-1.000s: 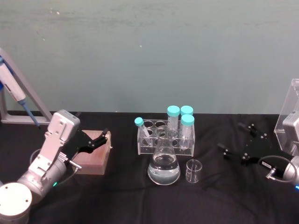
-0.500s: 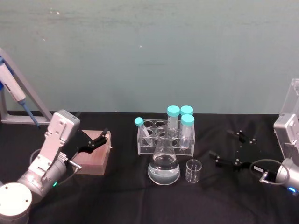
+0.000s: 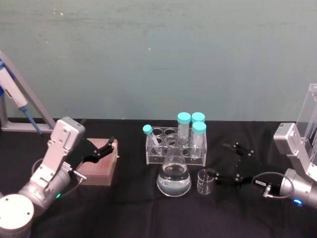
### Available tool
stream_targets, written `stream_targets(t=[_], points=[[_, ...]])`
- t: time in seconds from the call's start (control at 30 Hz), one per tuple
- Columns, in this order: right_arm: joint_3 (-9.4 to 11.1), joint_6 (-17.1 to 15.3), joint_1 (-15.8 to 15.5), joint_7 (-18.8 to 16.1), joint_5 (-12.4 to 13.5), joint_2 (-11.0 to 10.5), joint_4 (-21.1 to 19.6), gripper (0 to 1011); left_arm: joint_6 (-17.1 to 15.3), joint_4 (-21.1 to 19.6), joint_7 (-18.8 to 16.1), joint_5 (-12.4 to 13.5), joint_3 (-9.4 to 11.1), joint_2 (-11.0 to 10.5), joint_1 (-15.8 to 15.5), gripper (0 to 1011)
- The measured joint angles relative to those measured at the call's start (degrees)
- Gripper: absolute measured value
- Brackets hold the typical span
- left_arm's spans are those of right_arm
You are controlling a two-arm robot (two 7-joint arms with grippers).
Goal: Place the experimental apparatus aside using one hand.
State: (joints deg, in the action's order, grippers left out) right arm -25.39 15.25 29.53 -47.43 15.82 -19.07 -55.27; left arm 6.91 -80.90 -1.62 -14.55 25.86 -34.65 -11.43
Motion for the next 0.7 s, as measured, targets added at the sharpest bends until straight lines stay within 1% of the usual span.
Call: stream_targets(t=[0.23,0.7], points=[[-1.52,0.34,0.68,-0.43,0.35,0.19,0.64,1000,0.0,0.0,0.0,0.0,0.0,0.0,0.0,1000],[-4.37,0.35,1.81,-0.08,0.57,0.36,2.41,1000,0.0,0.0,0.0,0.0,0.0,0.0,0.0,1000]])
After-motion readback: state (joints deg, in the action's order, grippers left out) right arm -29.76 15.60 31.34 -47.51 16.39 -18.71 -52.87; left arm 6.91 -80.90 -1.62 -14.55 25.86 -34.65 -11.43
